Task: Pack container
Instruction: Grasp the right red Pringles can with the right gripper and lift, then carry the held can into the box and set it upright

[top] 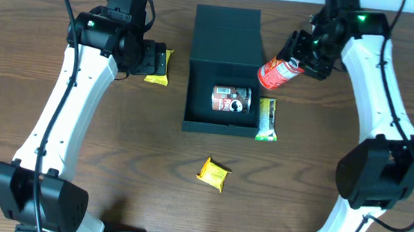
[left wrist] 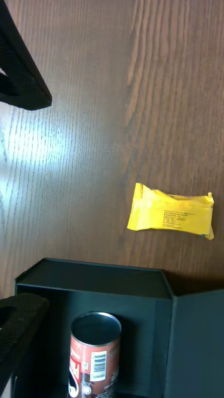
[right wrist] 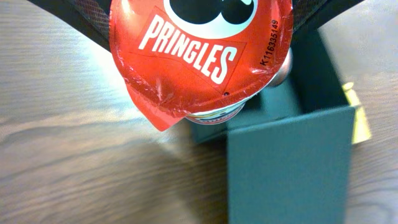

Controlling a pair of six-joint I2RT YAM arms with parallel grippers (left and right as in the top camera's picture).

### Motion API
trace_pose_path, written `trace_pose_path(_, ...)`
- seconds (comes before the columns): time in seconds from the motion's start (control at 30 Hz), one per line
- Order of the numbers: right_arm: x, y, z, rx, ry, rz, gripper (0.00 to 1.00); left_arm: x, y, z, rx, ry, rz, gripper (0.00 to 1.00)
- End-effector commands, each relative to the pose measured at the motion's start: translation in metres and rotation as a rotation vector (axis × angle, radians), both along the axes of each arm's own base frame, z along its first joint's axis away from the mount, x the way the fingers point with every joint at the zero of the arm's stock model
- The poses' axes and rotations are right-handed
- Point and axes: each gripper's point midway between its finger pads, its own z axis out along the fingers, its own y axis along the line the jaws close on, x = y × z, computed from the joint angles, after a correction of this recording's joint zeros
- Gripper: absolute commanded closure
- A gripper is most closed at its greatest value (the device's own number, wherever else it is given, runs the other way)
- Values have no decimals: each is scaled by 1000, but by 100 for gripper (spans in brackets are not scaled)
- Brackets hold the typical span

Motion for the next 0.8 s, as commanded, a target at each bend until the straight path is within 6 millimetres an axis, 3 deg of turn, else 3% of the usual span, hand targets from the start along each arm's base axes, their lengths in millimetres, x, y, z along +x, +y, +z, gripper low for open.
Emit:
trace_pose_path(0.0, -6, 23, 35, 175, -43, 55, 31, 0, 3, -2, 10, 7, -6, 5)
trace_pose_path(0.5, -32, 68, 53, 408, 87, 67, 33, -4, 3, -3, 6, 22, -8, 4)
trace_pose_path(0.77, -24, 105, 27, 463, 110, 20, 33, -5, 2, -4, 2, 29, -6, 5)
